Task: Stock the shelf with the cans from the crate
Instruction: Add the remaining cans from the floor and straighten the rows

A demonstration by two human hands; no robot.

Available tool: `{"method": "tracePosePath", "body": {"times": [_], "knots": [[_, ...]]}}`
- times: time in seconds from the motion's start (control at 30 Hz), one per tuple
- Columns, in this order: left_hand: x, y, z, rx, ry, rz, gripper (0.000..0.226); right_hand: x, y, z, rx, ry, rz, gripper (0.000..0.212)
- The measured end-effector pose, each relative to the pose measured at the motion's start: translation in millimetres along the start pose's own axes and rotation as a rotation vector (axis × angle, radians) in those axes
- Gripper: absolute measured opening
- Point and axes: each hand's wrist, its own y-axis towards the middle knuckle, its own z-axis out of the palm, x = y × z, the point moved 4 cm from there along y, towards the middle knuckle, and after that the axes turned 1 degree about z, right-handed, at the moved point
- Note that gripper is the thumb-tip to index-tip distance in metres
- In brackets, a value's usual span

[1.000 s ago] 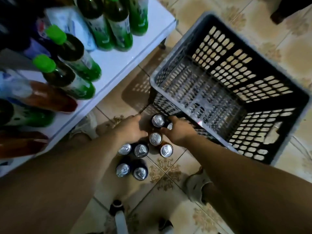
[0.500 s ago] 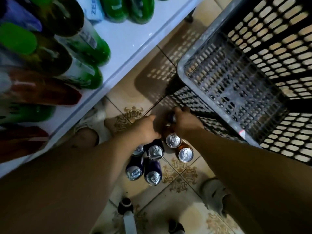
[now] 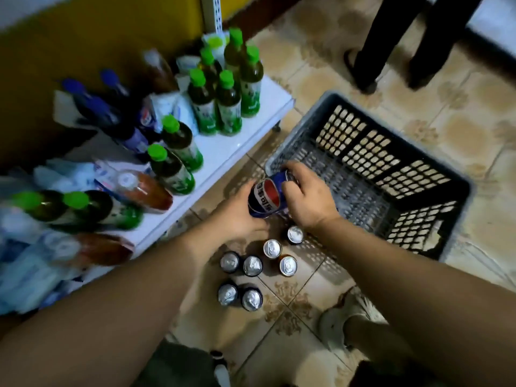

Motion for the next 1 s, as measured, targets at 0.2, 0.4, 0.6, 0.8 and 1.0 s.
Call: {"method": "tracePosePath", "body": {"times": [0.2,0.4,0.6,0.8,1.0], "knots": [[-98.4,-91.0,-78.3,-0.187,-0.081,0.229,0.101,113.3,-54.4,-87.1,-0.151,0.253,-0.197,0.054],[-173.6,-216.1,-141.9,-0.502,-0.14,0.45,0.068,233.3,-130.4,-140.1,-0.305,0.565,-0.41,0.048],[-181.3,-323.8,-189.4,-0.742,-0.277,0.545,0.056,333.2,-196.9,-119.2,-0.175,0.603,-0.565,0.066],[-129.8,-424.7,-237.5,-0.842,-0.237,0.44,0.069,425.0,-248.5,-67.4,0.026,0.541,-0.676,0.073],[-68.0,-494.5,-287.5,-0.898,-0.15,0.278,0.065,491.8,-285.2,0.5,0.271,0.502,-0.749,0.07]]}}
